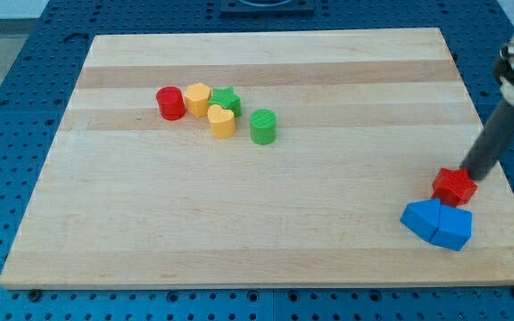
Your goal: Push the green circle slightly down and left
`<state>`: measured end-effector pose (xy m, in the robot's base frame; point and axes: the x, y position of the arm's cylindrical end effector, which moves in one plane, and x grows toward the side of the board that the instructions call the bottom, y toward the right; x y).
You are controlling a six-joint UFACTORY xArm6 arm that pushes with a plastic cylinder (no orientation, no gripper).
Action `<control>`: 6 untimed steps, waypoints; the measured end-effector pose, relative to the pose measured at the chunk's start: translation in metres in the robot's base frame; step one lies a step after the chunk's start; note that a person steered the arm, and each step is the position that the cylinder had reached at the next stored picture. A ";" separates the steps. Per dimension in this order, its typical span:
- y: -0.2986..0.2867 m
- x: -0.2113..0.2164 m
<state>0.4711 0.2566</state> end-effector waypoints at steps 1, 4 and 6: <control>-0.010 -0.070; -0.198 -0.139; -0.245 -0.045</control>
<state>0.4260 0.0112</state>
